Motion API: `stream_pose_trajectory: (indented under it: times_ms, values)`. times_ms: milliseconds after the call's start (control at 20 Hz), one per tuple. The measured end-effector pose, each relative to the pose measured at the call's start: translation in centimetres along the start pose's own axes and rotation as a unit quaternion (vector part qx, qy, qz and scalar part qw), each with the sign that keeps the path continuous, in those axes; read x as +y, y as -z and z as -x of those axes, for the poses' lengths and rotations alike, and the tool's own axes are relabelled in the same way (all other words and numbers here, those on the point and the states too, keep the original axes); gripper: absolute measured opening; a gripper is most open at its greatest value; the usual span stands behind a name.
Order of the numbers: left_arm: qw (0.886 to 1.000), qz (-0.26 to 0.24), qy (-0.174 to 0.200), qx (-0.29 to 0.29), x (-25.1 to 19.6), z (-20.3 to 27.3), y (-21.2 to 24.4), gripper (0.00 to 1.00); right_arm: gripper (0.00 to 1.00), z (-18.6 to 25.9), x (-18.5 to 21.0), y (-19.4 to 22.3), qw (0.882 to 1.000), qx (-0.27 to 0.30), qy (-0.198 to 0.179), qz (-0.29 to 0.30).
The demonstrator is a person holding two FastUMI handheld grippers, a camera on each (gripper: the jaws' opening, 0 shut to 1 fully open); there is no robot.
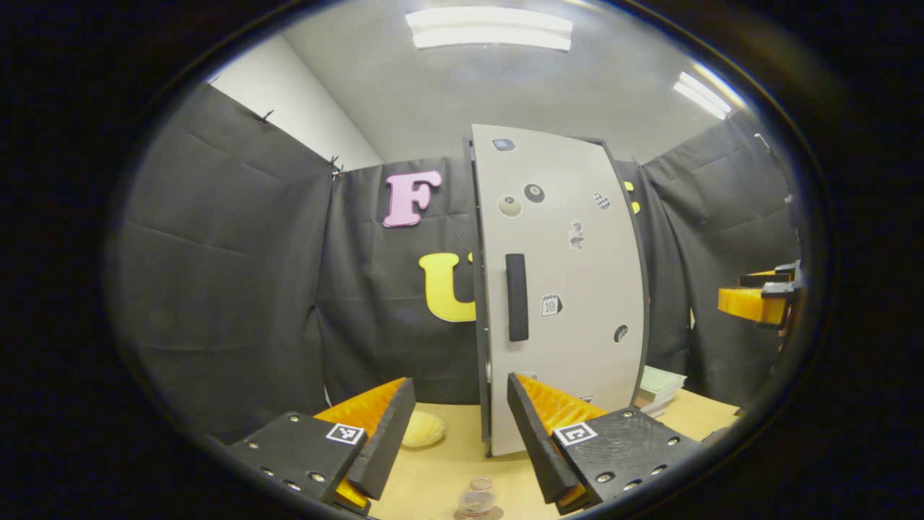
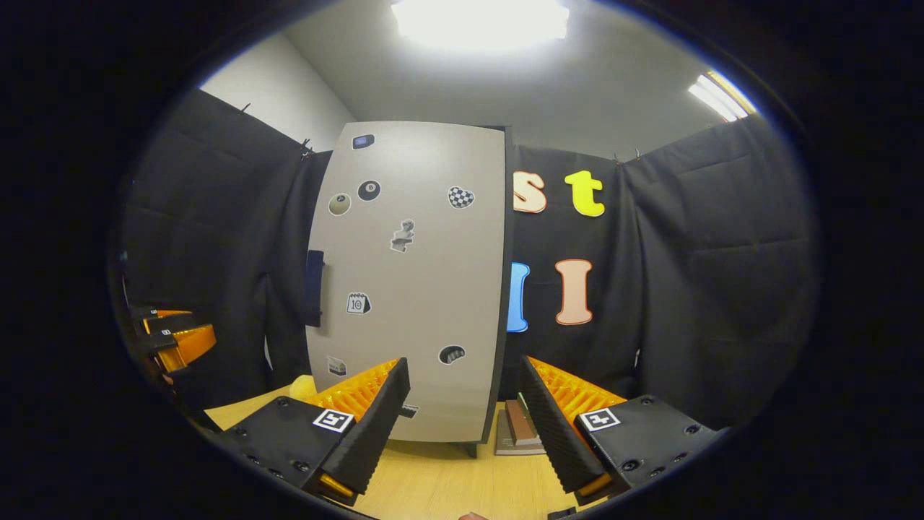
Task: Open the cabinet door with the right hand, grasp the bottle in the cabinet with the left hand and place it on the coaster, then close the cabinet door with the right hand.
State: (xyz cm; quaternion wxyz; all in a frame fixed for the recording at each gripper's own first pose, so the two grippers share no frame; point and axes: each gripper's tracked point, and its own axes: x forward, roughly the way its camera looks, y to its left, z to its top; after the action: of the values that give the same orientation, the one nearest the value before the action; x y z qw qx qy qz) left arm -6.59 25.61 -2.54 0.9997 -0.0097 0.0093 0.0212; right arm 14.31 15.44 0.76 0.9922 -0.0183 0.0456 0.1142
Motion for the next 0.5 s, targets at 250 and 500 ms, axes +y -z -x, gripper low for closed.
stream_pose_trajectory:
  times_ms: [250, 500]
  values:
    - [1.000, 0.011, 0.011, -0.015, -0.4, 0.8, 0.0, 0.77, 0.98, 1.7, -1.6, 0.8, 0.999, -0.017, 0.025, -0.014]
    - [1.000, 0.002, 0.013, -0.021, -0.3, 0.4, -0.2, 0.77, 0.98, 2.3, -3.0, 0.8, 0.998, -0.028, 0.044, -0.040]
